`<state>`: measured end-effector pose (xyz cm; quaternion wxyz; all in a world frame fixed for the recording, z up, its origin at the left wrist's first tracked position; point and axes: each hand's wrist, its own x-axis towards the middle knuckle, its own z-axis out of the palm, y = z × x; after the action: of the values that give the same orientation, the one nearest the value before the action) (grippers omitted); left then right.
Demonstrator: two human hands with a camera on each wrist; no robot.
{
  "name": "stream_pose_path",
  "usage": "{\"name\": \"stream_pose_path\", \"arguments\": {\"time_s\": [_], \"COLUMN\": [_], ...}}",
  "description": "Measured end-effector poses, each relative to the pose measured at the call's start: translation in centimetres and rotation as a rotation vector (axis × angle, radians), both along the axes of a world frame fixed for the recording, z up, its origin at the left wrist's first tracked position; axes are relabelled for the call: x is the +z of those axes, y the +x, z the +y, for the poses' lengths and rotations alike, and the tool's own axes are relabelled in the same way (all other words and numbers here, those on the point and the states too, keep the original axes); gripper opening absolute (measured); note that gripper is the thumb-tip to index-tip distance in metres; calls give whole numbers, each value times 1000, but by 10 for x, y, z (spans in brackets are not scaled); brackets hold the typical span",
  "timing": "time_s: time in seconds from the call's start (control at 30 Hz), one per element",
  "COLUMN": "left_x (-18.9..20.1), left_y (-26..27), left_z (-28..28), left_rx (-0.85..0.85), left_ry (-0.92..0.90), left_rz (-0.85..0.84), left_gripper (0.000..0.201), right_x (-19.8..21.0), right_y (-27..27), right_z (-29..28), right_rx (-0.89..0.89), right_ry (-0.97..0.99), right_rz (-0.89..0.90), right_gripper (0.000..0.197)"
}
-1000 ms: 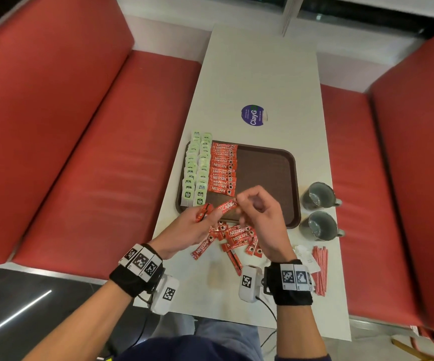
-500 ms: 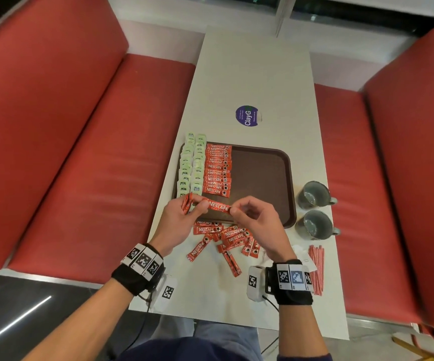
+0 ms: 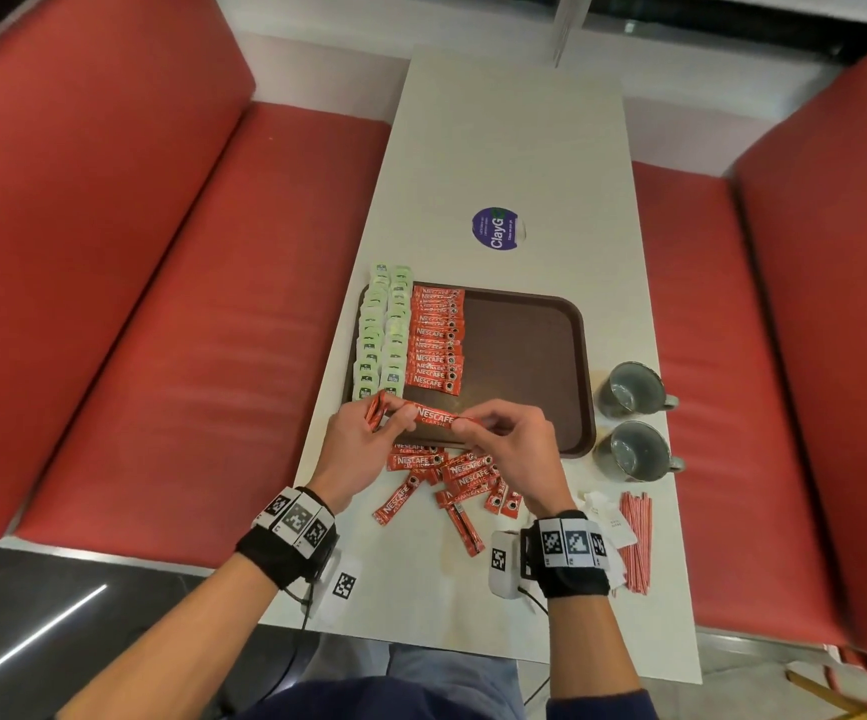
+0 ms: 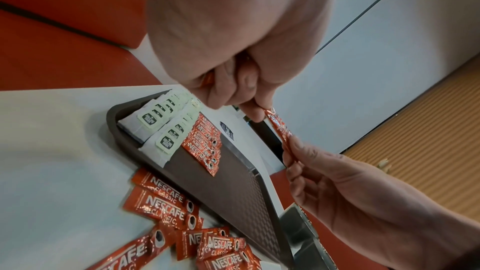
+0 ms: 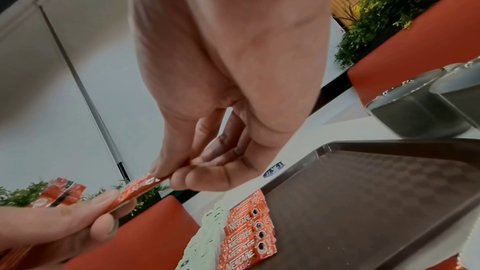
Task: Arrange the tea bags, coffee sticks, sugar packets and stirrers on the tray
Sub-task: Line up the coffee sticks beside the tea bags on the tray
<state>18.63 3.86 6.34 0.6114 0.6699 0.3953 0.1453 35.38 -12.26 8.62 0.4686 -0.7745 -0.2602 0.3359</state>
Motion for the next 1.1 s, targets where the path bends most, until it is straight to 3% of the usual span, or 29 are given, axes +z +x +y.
{"name": "stream_pose_path", "arguments": {"time_s": [0.2,0.33,0.5,0.67,0.87,1.1], "left_x": [-10,-17,-37,-44,-47,-60], "left_y": [5,8,15,32,54,66], "left_z": [5,10,9,1,9,17], "left_rx": [37,44,-262,-482,-564,-590], "left_ry": [12,94,459,689,794,810], "left_rz": [48,91,253,430,534,579], "left_gripper": [20,15,22,38,51,51], "right_x": [-19,-44,-78,-96,-105,-107], "right_y": [17,30,41,47,50,49], "right_z": [4,14,39,65,79,82], "right_rx": [35,-7,-49,-79,-122,-131], "right_ry": [-86,-160,-266,-288,-361,-371], "right_rz": [24,-78,-192,-228,-233,-261], "right_gripper": [6,7,8,8,4,14]}}
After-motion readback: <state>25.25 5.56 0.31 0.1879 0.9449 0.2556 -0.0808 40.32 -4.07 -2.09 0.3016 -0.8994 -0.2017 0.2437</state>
